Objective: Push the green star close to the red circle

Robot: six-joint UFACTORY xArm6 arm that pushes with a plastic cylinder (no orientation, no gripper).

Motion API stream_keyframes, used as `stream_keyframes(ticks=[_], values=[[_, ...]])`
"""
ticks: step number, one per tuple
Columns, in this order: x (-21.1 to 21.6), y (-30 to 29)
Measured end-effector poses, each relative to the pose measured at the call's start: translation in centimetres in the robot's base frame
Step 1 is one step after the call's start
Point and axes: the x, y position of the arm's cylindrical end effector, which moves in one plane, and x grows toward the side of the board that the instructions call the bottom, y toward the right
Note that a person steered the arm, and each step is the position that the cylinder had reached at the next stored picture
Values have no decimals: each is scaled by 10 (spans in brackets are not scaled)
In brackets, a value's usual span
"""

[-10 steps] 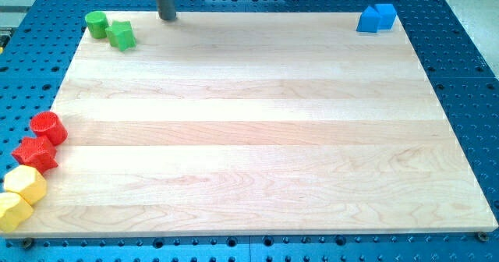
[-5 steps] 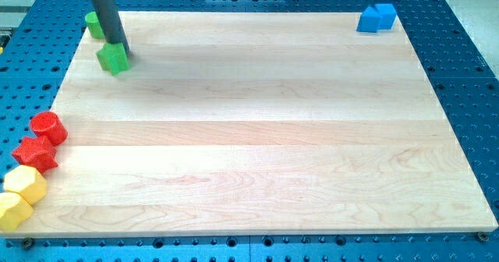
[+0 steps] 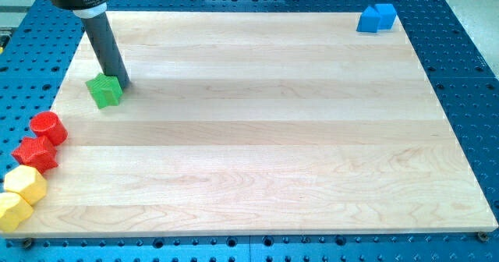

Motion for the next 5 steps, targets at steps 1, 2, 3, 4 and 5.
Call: stream_keyframes(ticks=[1,2,3,4,5], values=[[11,-6],[29,20],[37,26],[44,23],[44,14]])
